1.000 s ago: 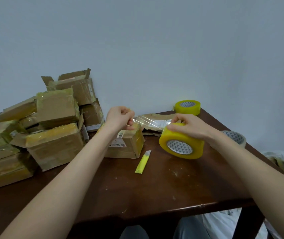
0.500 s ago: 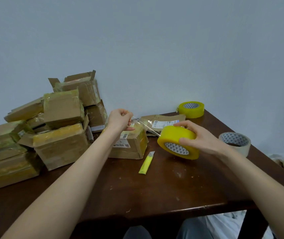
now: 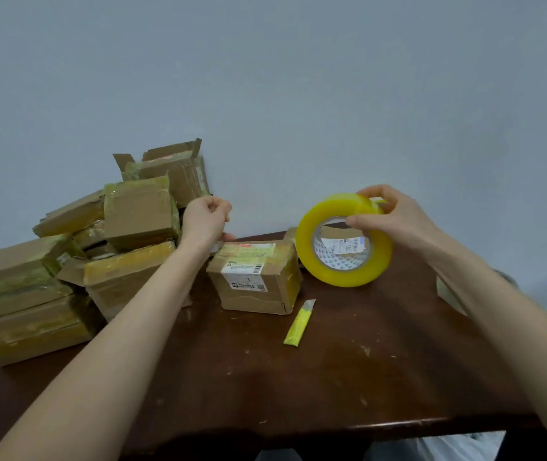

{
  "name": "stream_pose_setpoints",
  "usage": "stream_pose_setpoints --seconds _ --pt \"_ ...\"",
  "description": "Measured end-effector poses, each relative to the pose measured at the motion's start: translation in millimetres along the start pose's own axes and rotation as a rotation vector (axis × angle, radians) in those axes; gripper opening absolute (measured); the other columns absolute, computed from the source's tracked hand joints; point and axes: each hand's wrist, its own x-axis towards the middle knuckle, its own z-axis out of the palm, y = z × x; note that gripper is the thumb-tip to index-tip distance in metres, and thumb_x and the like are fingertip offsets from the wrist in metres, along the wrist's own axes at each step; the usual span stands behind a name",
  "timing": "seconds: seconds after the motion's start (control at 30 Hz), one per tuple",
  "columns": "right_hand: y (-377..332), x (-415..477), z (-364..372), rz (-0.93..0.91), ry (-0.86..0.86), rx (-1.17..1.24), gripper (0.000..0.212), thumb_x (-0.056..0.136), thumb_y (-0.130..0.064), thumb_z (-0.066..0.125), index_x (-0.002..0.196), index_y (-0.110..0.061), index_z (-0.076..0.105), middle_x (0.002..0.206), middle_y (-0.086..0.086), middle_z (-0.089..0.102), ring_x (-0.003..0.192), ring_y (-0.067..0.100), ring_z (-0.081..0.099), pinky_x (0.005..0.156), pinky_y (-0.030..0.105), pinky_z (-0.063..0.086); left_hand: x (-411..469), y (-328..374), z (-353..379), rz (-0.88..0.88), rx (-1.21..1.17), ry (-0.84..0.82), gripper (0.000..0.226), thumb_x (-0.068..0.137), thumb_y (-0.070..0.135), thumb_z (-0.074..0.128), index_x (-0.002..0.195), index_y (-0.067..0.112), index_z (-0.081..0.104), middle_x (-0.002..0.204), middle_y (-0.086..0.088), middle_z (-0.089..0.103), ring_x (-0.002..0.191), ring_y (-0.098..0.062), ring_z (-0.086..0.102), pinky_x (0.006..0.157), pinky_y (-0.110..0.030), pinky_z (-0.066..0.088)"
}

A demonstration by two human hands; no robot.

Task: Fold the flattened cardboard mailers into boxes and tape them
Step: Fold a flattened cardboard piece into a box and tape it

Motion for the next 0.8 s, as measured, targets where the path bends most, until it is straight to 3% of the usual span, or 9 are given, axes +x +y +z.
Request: stream_pose_setpoints --seconds 0.13,0.2,0.37,0.5,0.57,0.63,0.73,0.8 --pt "-17.6 13.8 22.9 -0.048 -0.074 -0.354 0.047 0.068 -0.033 0.084 0.11 -0.035 0.063 0.108 -0.009 0.061 0.101 0.012 0.055 0.074 0.025 0.04 9.6 -32.2 -24.0 -0.039 0.171 0.037 0.016 0.098 0.018 0.05 0.098 0.006 0.061 0.089 -0.004 0.06 0.05 -0.013 0.061 0.045 -0.021 0.053" --pt "-21.5 18.2 30.9 -0.055 -0.089 -0.409 0.047 0.066 -0.035 0.084 0.109 -0.037 0.064 0.113 -0.008 0.061 0.109 0.013 0.053 0.081 0.028 0.041 9.8 -51.2 -24.9 -0.034 0.283 0.01 0.015 0.099 0.02 0.049 0.101 0.01 0.059 0.094 -0.005 0.058 0.051 -0.015 0.06 0.04 -0.017 0.046" --pt "-25.7 27.9 42.5 -0.05 -0.148 -0.527 0.048 0.065 -0.04 0.083 0.108 -0.04 0.062 0.113 -0.005 0.06 0.107 0.017 0.053 0.08 0.031 0.044 20.2 -72.7 -20.5 0.003 0.36 -0.016 0.016 0.099 0.02 0.046 0.097 0.009 0.058 0.09 -0.007 0.059 0.062 -0.018 0.055 0.044 -0.022 0.043" --pt "-17.2 29.7 51.7 -0.047 -0.196 -0.573 0.05 0.066 -0.039 0.083 0.111 -0.034 0.063 0.106 -0.002 0.062 0.102 0.019 0.056 0.075 0.03 0.044 25.8 -91.7 -17.7 -0.002 0.446 -0.065 0.019 0.098 0.024 0.047 0.108 0.011 0.058 0.103 -0.005 0.061 0.068 -0.019 0.057 0.049 -0.026 0.045" --pt "-11.0 28.7 56.4 -0.029 -0.232 -0.587 0.053 0.065 -0.04 0.083 0.113 -0.033 0.063 0.102 0.0 0.064 0.099 0.02 0.058 0.073 0.03 0.045 27.8 -101.3 -14.4 -0.091 0.44 -0.157 0.028 0.099 0.028 0.046 0.124 0.018 0.052 0.114 0.0 0.051 0.079 -0.019 0.057 0.045 -0.024 0.043" --pt "-3.2 27.1 59.4 -0.012 -0.246 -0.589 0.055 0.064 -0.039 0.084 0.113 -0.031 0.063 0.099 0.0 0.065 0.095 0.019 0.06 0.071 0.03 0.048 32.0 -104.6 -11.8 -0.242 0.422 -0.262 0.035 0.1 0.036 0.038 0.131 0.023 0.048 0.113 -0.002 0.053 0.074 -0.018 0.053 0.042 -0.022 0.039" --pt "2.5 22.4 61.1 0.003 -0.234 -0.563 0.052 0.066 -0.035 0.085 0.113 -0.028 0.063 0.085 -0.006 0.063 0.083 0.013 0.06 0.06 0.022 0.044 28.8 -108.4 -13.0 -0.596 0.187 -0.397 0.052 0.097 0.055 0.033 0.113 0.014 0.06 0.072 -0.003 0.052 0.051 -0.01 0.04 0.037 -0.015 0.028" --pt "3.9 23.1 61.3 0.0 -0.235 -0.562 0.052 0.066 -0.035 0.084 0.113 -0.028 0.062 0.084 -0.009 0.061 0.083 0.013 0.06 0.059 0.022 0.042 23.6 -109.2 -15.1 -0.729 0.059 -0.437 0.056 0.095 0.061 0.037 0.094 0.01 0.062 0.062 -0.001 0.048 0.043 -0.006 0.038 0.032 -0.014 0.028"
